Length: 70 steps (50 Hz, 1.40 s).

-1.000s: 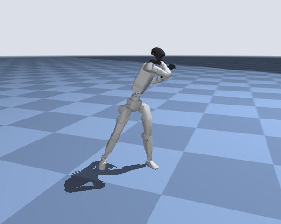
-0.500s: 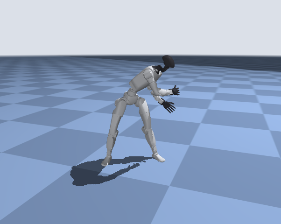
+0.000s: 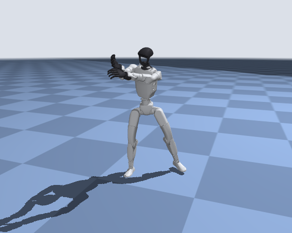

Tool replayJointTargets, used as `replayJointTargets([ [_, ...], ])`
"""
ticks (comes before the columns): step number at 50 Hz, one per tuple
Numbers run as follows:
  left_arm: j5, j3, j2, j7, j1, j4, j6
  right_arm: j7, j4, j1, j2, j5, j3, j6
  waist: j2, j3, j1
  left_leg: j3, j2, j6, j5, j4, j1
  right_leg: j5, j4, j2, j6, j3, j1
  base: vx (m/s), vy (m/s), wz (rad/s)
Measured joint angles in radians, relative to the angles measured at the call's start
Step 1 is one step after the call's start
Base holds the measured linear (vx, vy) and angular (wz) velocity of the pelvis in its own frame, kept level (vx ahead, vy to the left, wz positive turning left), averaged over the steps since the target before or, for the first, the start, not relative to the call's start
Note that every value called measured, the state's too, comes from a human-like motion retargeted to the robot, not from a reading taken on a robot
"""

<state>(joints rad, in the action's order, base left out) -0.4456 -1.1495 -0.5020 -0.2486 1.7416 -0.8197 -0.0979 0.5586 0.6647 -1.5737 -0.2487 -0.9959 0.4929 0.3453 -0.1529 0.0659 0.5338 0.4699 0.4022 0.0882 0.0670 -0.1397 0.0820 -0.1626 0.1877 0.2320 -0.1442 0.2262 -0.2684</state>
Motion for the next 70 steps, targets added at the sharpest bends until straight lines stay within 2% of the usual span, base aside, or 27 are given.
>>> replayJointTargets([
  [4,0.027,0.010,-0.011,0.004,0.077,0.062,0.070,0.057,-0.128,-0.020,-0.054,0.226,-0.074,-0.028,0.092,-0.124,0.028,-0.060,-0.077,0.010,-0.052,-0.023,-0.046,0.038,-0.097,-0.004,-0.048,-0.105,0.011,0.32,-0.01,-1.75],
  [8,0.051,0.039,0.005,-0.014,0.131,0.107,0.128,0.112,-0.247,-0.024,-0.125,0.391,-0.093,-0.058,0.178,-0.201,0.007,-0.183,-0.163,0.016,-0.137,-0.076,-0.042,0.066,-0.167,0.001,-0.066,-0.179,0.029,0.28,0.03,-1.31],
  [11,0.058,0.037,0.014,-0.018,0.176,0.121,0.147,0.137,-0.312,-0.033,-0.162,0.456,-0.106,-0.067,0.221,-0.222,-0.015,-0.279,-0.228,0.018,-0.207,-0.135,-0.015,0.063,-0.190,0.007,-0.051,-0.223,0.046,0.21,0.04,-0.92],
  [15,0.087,0.002,0.010,-0.012,0.236,0.128,0.146,0.156,-0.364,-0.046,-0.167,0.491,-0.137,-0.051,0.242,-0.207,-0.033,-0.372,-0.301,0.019,-0.289,-0.209,0.033,0.036,-0.190,0.009,-0.019,-0.278,0.068,0.12,0.03,-0.65],
  [18,0.128,-0.001,0.020,-0.015,0.233,0.145,0.136,0.165,-0.401,-0.015,-0.147,0.501,-0.169,-0.030,0.237,-0.180,-0.050,-0.411,-0.342,0.010,-0.335,-0.221,0.061,0.023,-0.186,0.003,-0.010,-0.309,0.084,0.06,0.02,-0.51],
  [22,0.205,0.082,0.058,-0.022,0.089,0.205,0.119,0.142,-0.498,0.147,-0.103,0.533,-0.222,-0.020,0.225,-0.144,-0.085,-0.449,-0.372,-0.006,-0.391,-0.174,0.078,0.024,-0.190,-0.023,-0.014,-0.328,0.111,0.03,0.04,-0.39],
  [28,0.339,0.361,0.144,0.004,-0.454,0.356,0.101,0.018,-0.682,0.653,-0.003,0.524,-0.232,-0.036,0.182,-0.103,-0.099,-0.421,-0.349,-0.061,-0.428,-0.114,0.074,0.010,-0.187,-0.051,-0.025,-0.299,0.127,-0.05,0.02,0.17],
  [33,0.387,0.606,0.206,0.079,-1.049,0.482,0.123,-0.164,-0.701,1.089,0.075,0.389,-0.073,-0.038,0.094,-0.024,-0.156,-0.447,-0.335,-0.073,-0.395,-0.058,0.087,0.025,-0.140,-0.071,-0.037,-0.291,0.073,-0.17,0.01,0.23],
  [35,0.361,0.670,0.223,0.096,-1.254,0.517,0.136,-0.214,-0.668,1.209,0.102,0.337,0.027,-0.035,0.064,0.028,-0.222,-0.435,-0.321,-0.064,-0.379,-0.044,0.099,0.035,-0.101,-0.083,-0.051,-0.276,0.027,-0.20,-0.02,-0.29],
  [39,0.294,0.736,0.224,0.090,-1.541,0.547,0.148,-0.216,-0.548,1.328,0.171,0.268,0.228,0.000,0.043,0.149,-0.412,-0.393,-0.275,-0.038,-0.365,-0.038,0.129,-0.009,-0.022,-0.078,-0.046,-0.158,-0.072,-0.19,-0.08,-0.60],
  [43,0.232,0.763,0.185,0.073,-1.709,0.563,0.155,-0.208,-0.412,1.355,0.242,0.219,0.355,0.006,0.067,0.251,-0.586,-0.375,-0.237,-0.032,-0.355,-0.072,0.177,-0.034,-0.014,0.005,-0.020,0.002,-0.102,-0.15,-0.18,-0.33],
  [47,0.185,0.804,0.133,0.068,-1.806,0.589,0.155,-0.243,-0.324,1.332,0.293,0.202,0.424,-0.035,0.136,0.312,-0.689,-0.397,-0.190,-0.043,-0.359,-0.171,0.260,-0.024,0.020,0.121,0.008,0.040,-0.127,-0.12,-0.26,-0.03],
  [52,0.133,0.866,0.099,0.043,-1.871,0.594,0.180,-0.228,-0.290,1.285,0.345,0.296,0.495,-0.052,0.222,0.378,-0.700,-0.436,-0.114,-0.038,-0.407,-0.404,0.384,-0.069,0.075,0.281,0.004,-0.004,-0.189,-0.09,-0.35,-0.13],
  [56,0.126,0.862,0.108,-0.027,-1.877,0.552,0.199,-0.171,-0.246,1.292,0.387,0.361,0.511,-0.041,0.251,0.413,-0.662,-0.449,-0.045,-0.001,-0.452,-0.560,0.425,-0.135,0.060,0.398,-0.016,0.037,-0.224,0.00,-0.49,-0.48],
  [58,0.153,0.847,0.128,-0.060,-1.869,0.512,0.198,-0.152,-0.213,1.314,0.392,0.384,0.503,-0.043,0.250,0.410,-0.640,-0.440,-0.010,0.022,-0.455,-0.578,0.406,-0.127,0.057,0.434,-0.047,0.082,-0.227,0.10,-0.62,-0.60],
  [60,0.162,0.825,0.173,-0.099,-1.856,0.459,0.168,-0.139,-0.169,1.335,0.387,0.380,0.492,-0.063,0.234,0.368,-0.616,-0.417,0.006,0.017,-0.424,-0.544,0.379,-0.034,0.085,0.468,-0.001,0.109,-0.261,0.20,-0.71,-0.55],
  [62,0.165,0.812,0.222,-0.114,-1.839,0.395,0.149,-0.135,-0.133,1.353,0.369,0.367,0.475,-0.080,0.224,0.308,-0.598,-0.392,0.045,0.020,-0.350,-0.446,0.323,0.061,0.136,0.455,0.027,0.122,-0.299,0.26,-0.84,-0.63],
  [64,0.140,0.798,0.281,-0.124,-1.818,0.335,0.142,-0.126,-0.111,1.372,0.341,0.332,0.450,-0.085,0.227,0.236,-0.573,-0.362,0.097,0.022,-0.237,-0.312,0.251,0.103,0.217,0.422,0.012,0.141,-0.337,0.34,-0.92,-0.58],
  [65,0.124,0.790,0.310,-0.128,-1.805,0.308,0.141,-0.121,-0.107,1.382,0.326,0.304,0.434,-0.082,0.232,0.198,-0.558,-0.342,0.131,0.024,-0.168,-0.238,0.212,0.095,0.272,0.400,0.004,0.153,-0.356,0.40,-0.95,-0.52],
  [68,0.057,0.720,0.373,-0.160,-1.732,0.270,0.145,-0.099,-0.159,1.419,0.269,0.117,0.361,-0.055,0.234,0.107,-0.495,-0.289,0.203,0.033,0.022,-0.054,0.089,-0.017,0.422,0.334,-0.029,0.197,-0.363,0.45,-0.95,-0.35],
  [70,0.015,0.636,0.397,-0.188,-1.639,0.273,0.145,-0.094,-0.249,1.438,0.205,-0.056,0.293,-0.031,0.200,0.065,-0.449,-0.335,0.176,0.027,0.019,0.003,0.026,-0.067,0.438,0.299,-0.049,0.231,-0.314,0.48,-0.92,-0.10],
])
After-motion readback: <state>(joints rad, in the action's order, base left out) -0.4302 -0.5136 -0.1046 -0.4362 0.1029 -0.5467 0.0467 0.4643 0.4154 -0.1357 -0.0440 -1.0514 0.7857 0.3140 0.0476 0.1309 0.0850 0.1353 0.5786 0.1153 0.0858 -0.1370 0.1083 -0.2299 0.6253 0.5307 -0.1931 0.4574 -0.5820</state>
